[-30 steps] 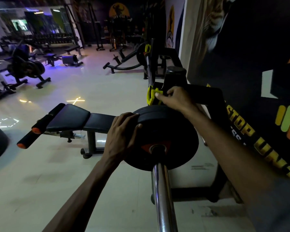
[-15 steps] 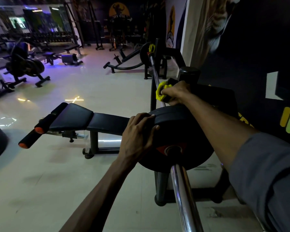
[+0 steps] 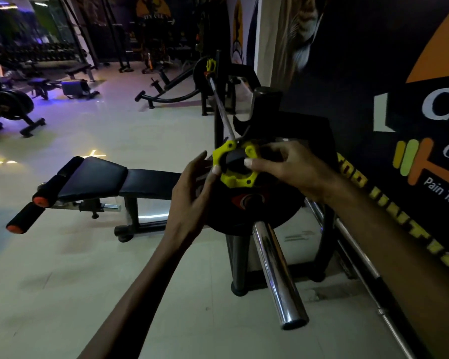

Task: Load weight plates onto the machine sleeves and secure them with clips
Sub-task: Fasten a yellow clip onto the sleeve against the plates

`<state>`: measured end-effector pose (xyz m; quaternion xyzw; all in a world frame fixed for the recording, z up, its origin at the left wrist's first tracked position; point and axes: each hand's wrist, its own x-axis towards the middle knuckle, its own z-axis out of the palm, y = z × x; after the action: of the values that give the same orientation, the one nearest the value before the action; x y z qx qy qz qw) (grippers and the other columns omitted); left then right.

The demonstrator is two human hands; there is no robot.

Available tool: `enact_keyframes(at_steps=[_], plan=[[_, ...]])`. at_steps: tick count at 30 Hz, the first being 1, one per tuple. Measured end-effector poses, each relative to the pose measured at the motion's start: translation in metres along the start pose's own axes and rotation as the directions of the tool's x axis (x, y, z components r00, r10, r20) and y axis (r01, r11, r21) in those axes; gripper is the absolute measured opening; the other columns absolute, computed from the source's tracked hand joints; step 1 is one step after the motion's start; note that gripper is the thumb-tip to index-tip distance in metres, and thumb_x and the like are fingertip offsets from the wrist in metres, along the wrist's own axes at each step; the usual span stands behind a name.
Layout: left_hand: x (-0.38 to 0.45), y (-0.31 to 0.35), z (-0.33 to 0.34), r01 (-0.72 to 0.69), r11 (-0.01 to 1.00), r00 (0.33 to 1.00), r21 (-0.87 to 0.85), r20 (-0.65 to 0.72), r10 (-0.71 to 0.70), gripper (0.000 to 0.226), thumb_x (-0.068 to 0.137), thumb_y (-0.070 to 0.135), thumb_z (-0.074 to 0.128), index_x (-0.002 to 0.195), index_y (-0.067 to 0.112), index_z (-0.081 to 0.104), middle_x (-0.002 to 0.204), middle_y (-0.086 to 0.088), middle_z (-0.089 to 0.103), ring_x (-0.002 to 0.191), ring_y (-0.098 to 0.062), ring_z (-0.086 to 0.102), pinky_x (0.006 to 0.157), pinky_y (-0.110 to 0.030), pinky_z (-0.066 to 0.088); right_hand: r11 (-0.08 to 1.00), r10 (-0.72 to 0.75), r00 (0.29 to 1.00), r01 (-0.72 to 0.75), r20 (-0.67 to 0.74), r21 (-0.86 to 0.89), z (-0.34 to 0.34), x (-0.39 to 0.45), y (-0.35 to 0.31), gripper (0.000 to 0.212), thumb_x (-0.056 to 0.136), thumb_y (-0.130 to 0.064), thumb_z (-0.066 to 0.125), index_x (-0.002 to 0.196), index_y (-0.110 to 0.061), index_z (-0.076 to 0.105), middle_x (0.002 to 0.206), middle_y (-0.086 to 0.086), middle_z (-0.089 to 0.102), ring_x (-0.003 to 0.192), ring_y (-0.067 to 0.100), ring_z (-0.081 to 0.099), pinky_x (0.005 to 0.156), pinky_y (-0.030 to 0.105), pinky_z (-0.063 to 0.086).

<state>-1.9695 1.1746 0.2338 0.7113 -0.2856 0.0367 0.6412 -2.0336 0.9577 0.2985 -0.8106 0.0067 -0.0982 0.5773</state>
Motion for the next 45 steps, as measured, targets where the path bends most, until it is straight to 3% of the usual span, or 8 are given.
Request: enact_keyframes(at_steps=[2,6,11,15,22,30,36,45], plan=[[-0.022,0.012,0.002,-0.012,0.999,0.996,-0.031,0.088,0.015,0.040,0.108,0.038,0.054,0.148,0.028,0.056,0.135,0.021,0.069,0.127,0.004,0.063,0.097,-0.014,0.054,1.000,0.006,0.999,-0.007,0.033,0.022,0.006,-0.043,0.009,0.022,0.090,-0.035,0.079,0.111,-0.030,0.078,0.111,-0.007,0.080,0.104,0.009,0.076,0.086,0.020,0.061],[-0.069,0.021,0.012,0.020,1.000,0.982,-0.020,0.187,-0.015,0.042,0.106,0.032,0.058,0.146,0.018,0.061,0.133,0.004,0.073,0.120,-0.004,0.070,0.089,-0.019,0.059,0.998,0.031,1.000,-0.031,-0.003,0.052,0.015,-0.107,0.031,0.031,0.089,-0.038,0.079,0.119,-0.034,0.074,0.117,-0.012,0.077,0.108,0.006,0.074,0.089,0.018,0.059],[-0.126,0.027,0.021,0.124,0.991,0.970,-0.053,0.215,-0.110,0.042,0.101,0.035,0.068,0.141,0.024,0.066,0.128,0.009,0.076,0.120,-0.010,0.072,0.097,-0.021,0.058,0.989,0.044,0.993,-0.027,-0.112,0.142,0.021,-0.164,0.053,0.048,0.078,-0.047,0.085,0.121,-0.031,0.074,0.120,-0.004,0.076,0.107,0.019,0.076,0.093,0.043,0.063],[-0.175,0.029,0.034,0.208,0.969,0.964,-0.131,0.193,-0.180,0.040,0.099,0.022,0.069,0.138,0.016,0.067,0.127,0.000,0.076,0.118,-0.018,0.073,0.094,-0.024,0.058,0.988,0.066,0.990,-0.047,-0.124,0.148,0.025,-0.208,0.065,0.059,0.072,-0.061,0.084,0.122,-0.031,0.073,0.120,-0.007,0.076,0.107,0.017,0.076,0.091,0.043,0.063],[-0.236,0.022,0.058,0.299,0.938,0.949,-0.175,0.162,-0.272,0.038,0.098,0.011,0.069,0.136,0.011,0.067,0.129,-0.007,0.074,0.120,-0.028,0.072,0.103,-0.038,0.058,0.985,0.070,0.989,-0.049,-0.128,0.164,0.035,-0.258,0.092,0.044,0.082,-0.039,0.078,0.125,-0.033,0.071,0.118,-0.011,0.077,0.110,0.009,0.074,0.085,0.033,0.064],[-0.247,0.002,0.071,0.211,0.977,0.971,0.009,0.116,-0.210,0.046,0.099,-0.001,0.068,0.140,0.019,0.062,0.136,0.001,0.069,0.130,-0.010,0.065,0.105,-0.026,0.056,0.993,0.067,0.985,-0.050,-0.159,0.111,0.045,-0.258,0.126,0.050,0.092,-0.018,0.074,0.141,-0.024,0.062,0.139,-0.002,0.065,0.120,0.004,0.066,0.084,0.024,0.062],[-0.221,-0.010,0.070,0.210,0.975,0.976,0.076,0.050,-0.214,0.047,0.097,-0.002,0.071,0.141,0.011,0.064,0.134,0.000,0.072,0.126,-0.007,0.068,0.107,-0.027,0.056,0.999,-0.002,0.979,-0.006,-0.205,-0.037,0.040,-0.235,0.133,0.048,0.093,-0.013,0.074,0.140,-0.019,0.063,0.139,-0.005,0.064,0.133,0.010,0.058,0.111,0.042,0.052],[-0.142,-0.035,0.077,0.177,0.971,0.981,0.159,-0.111,-0.161,0.034,0.093,0.013,0.080,0.126,0.007,0.076,0.117,-0.001,0.079,0.112,-0.008,0.074,0.093,-0.019,0.060,0.988,-0.100,0.937,0.055,-0.334,-0.143,0.036,-0.161,0.138,0.036,0.094,-0.007,0.073,0.129,-0.013,0.070,0.125,-0.004,0.069,0.116,0.003,0.065,0.093,0.025,0.061]])
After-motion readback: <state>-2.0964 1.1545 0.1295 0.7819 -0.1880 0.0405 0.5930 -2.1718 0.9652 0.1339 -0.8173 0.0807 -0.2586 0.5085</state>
